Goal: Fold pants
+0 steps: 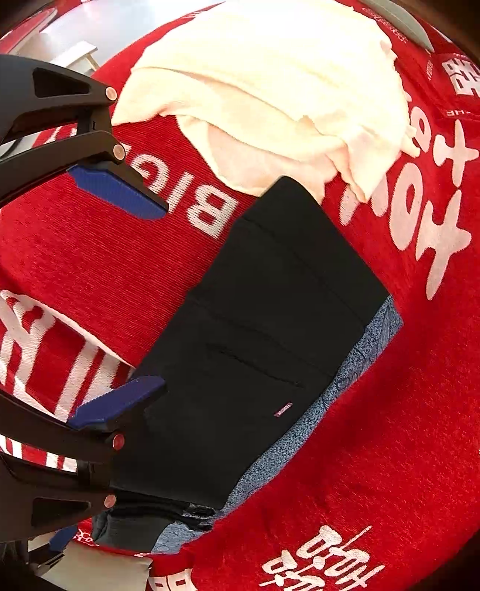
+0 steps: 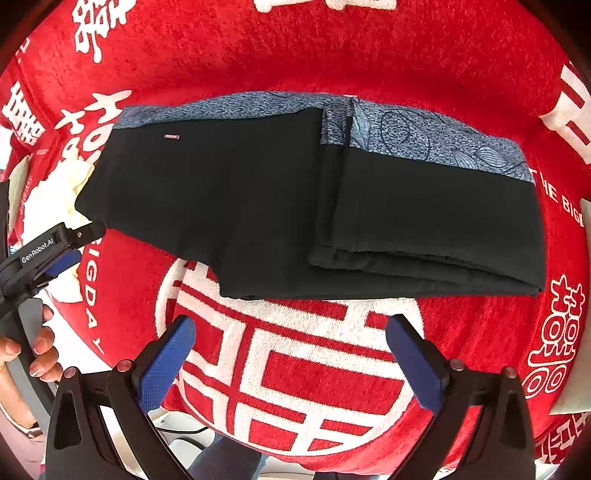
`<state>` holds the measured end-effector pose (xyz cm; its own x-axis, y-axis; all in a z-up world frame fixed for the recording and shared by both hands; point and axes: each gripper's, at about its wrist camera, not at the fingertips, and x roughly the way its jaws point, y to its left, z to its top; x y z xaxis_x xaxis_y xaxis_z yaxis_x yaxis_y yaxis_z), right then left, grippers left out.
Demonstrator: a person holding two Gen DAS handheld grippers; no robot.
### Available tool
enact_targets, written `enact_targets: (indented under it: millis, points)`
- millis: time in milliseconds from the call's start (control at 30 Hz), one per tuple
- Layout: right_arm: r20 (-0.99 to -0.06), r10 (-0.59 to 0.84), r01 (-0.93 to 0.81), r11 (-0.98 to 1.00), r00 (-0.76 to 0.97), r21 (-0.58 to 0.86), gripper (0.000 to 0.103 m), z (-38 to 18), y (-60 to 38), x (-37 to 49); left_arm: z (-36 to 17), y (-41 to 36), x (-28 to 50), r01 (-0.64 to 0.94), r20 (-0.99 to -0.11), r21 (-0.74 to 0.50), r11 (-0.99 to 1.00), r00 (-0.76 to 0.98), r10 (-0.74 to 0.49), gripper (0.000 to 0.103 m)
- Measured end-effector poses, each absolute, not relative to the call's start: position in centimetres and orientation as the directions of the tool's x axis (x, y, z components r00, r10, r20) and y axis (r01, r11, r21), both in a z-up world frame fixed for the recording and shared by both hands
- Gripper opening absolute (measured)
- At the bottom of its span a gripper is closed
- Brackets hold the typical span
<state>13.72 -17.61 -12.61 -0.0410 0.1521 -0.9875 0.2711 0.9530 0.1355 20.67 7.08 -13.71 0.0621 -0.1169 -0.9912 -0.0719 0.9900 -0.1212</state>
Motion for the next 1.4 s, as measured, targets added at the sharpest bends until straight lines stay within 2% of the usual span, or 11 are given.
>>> enact_targets:
  millis: [133,367,733,967,1100,1167,1233,1333,1400]
  points:
    - [-0.987,0.153,0.279,0.951,-0.043,0.135,0.103,-12.8,-17.6,13.9,-14.1,7.4,21.5,-0.089,-0.987,-0.155,0.984,0.063,-0.149,0.087]
    - [-0.981,0.188,0.291,0.942,-0.045,0.167,0.103,-13.4,-17.5,14.1,-16.1,10.0,22.2,-0.201,-0.945,-0.328,0.923,0.074,-0.319,0.087]
    - [-0.973,0.231,0.293,0.931,-0.018,0.216,0.103,-14.2,-17.2,14.7,-18.2,10.0,23.6,-0.197,-0.880,-0.474,0.858,0.131,-0.456,0.087]
    - [-0.964,0.264,0.277,0.926,0.011,0.257,0.103,-14.5,-16.6,15.6,-18.6,9.3,23.4,-0.216,-0.862,-0.505,0.836,0.184,-0.473,0.087]
    - [-0.965,0.259,0.271,0.928,0.025,0.256,0.103,-14.5,-16.5,16.3,-18.7,8.2,23.5,-0.220,-0.884,-0.464,0.858,0.178,-0.432,0.087]
    - [-0.966,0.259,0.277,0.926,0.024,0.255,0.103,-14.5,-16.7,16.8,-18.5,7.5,23.5,-0.208,-0.905,-0.418,0.884,0.177,-0.386,0.079]
    - [-0.967,0.255,0.283,0.926,0.025,0.251,0.103,-14.3,-17.0,17.5,-18.4,7.3,23.6,-0.198,-0.944,-0.313,0.929,0.167,-0.283,0.039]
    - [-0.970,0.240,0.271,0.932,0.042,0.242,0.103,-13.1,-17.4,19.3,-17.9,7.9,23.3,-0.195,-0.942,-0.314,0.929,0.184,-0.280,0.026]
    - [-0.969,0.243,0.257,0.935,0.046,0.246,0.103,-12.4,-17.4,20.9,-16.9,6.8,23.1,-0.119,-0.950,-0.260,0.958,0.206,-0.232,0.025]
